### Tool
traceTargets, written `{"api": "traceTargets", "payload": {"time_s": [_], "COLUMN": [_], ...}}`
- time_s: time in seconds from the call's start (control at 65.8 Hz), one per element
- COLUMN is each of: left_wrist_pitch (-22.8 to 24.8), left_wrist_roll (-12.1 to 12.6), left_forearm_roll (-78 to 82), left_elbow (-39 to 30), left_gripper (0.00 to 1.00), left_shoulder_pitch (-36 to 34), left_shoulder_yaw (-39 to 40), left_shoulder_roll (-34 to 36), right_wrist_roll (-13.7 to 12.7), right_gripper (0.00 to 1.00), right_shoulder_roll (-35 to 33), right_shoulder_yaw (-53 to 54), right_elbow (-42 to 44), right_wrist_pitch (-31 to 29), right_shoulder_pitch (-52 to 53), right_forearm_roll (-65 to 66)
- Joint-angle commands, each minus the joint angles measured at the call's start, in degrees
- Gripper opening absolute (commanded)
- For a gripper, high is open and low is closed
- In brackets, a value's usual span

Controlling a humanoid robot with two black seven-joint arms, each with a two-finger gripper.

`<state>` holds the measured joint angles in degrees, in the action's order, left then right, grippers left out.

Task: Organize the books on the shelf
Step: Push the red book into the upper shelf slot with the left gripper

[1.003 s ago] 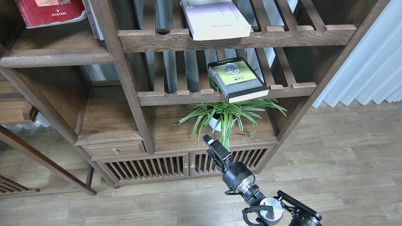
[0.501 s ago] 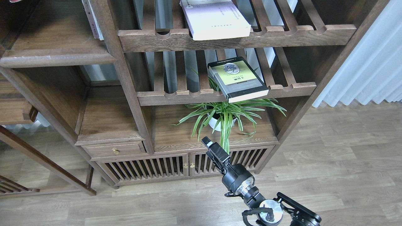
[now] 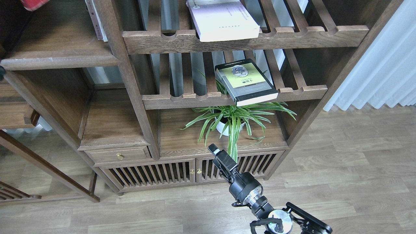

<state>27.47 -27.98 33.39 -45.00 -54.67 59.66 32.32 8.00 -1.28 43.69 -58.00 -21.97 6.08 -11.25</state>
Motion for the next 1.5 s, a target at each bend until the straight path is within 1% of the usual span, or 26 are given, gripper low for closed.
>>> {"api": "traceTargets", "payload": {"time_s": [0.0,0.122,0.228,0.243,0.273,0.441,0.592,0.79,1.155,1.246,1.291,1.322,1.352,1.398,1.413,1.489], "left_wrist_pitch": [-4.09,-9.71,-12.62,-14.62,-15.78,-19.39,-23.78,-24.57,-24.14,-23.96,-23.96,-24.05,-24.14,-24.14,-24.14,-24.14], "left_wrist_roll": [-0.02,-0.02,-0.02,-0.02,-0.02,-0.02,-0.02,-0.02,-0.02,-0.02,-0.02,-0.02,-0.02,-0.02,-0.02,-0.02], "left_forearm_roll": [0.19,0.19,0.19,0.19,0.19,0.19,0.1,0.1,1.24,1.24,1.24,1.24,1.24,1.24,1.24,1.24], "left_elbow": [0.0,0.0,-0.44,-0.26,-0.26,-0.26,-1.05,-1.32,-1.41,-1.41,-1.32,-1.23,-1.32,-1.23,-1.32,-1.32], "left_gripper": [0.0,0.0,0.0,0.0,0.0,0.0,0.0,0.0,0.02,0.07,0.15,0.22,0.28,0.34,0.38,0.48], "left_shoulder_pitch": [0.71,0.71,0.71,0.71,0.71,0.18,0.44,0.62,1.41,1.59,2.02,2.46,2.64,2.82,2.99,3.61], "left_shoulder_yaw": [-1.3,-1.38,-1.65,-1.56,-1.56,-1.74,-1.56,-1.91,-4.37,-5.07,-5.34,-5.51,-5.51,-5.51,-5.6,-5.43], "left_shoulder_roll": [-1.38,-3.14,-3.67,-4.63,-5.16,-7.1,-8.85,-9.38,-9.21,-9.12,-9.21,-9.3,-9.3,-9.38,-9.3,-9.38], "right_wrist_roll": [0.0,0.0,0.0,0.0,0.0,0.0,0.0,0.0,0.0,0.0,0.0,0.0,0.0,0.0,0.0,0.0], "right_gripper": [0.98,0.98,0.98,0.98,0.98,0.98,0.98,0.98,0.98,0.98,0.98,0.98,0.98,0.98,0.98,0.98], "right_shoulder_roll": [0.05,0.14,0.22,0.31,0.4,1.19,1.28,1.28,1.28,1.28,1.28,1.28,1.28,1.28,1.28,1.28], "right_shoulder_yaw": [0.08,0.08,0.08,0.08,0.08,0.08,0.08,0.17,0.17,0.17,0.26,0.17,0.17,0.26,0.17,0.17], "right_elbow": [0.0,0.0,0.08,0.08,0.08,0.08,0.17,0.17,0.08,0.09,0.08,0.17,0.08,0.08,0.17,0.17], "right_wrist_pitch": [-0.27,-0.27,-0.27,-0.27,-0.27,-0.35,-0.27,-0.27,-0.35,-0.27,-0.35,-0.35,-0.35,-0.35,-0.35,-0.35], "right_shoulder_pitch": [-0.1,-0.28,-0.37,-0.37,-0.37,-0.37,-0.46,-0.46,-0.37,-0.46,-0.46,-0.46,-0.46,-0.54,-0.54,-0.63], "right_forearm_roll": [0.09,0.27,0.27,0.35,0.35,0.35,0.62,0.62,0.62,0.62,0.62,0.62,0.62,0.62,0.62,0.62]}}
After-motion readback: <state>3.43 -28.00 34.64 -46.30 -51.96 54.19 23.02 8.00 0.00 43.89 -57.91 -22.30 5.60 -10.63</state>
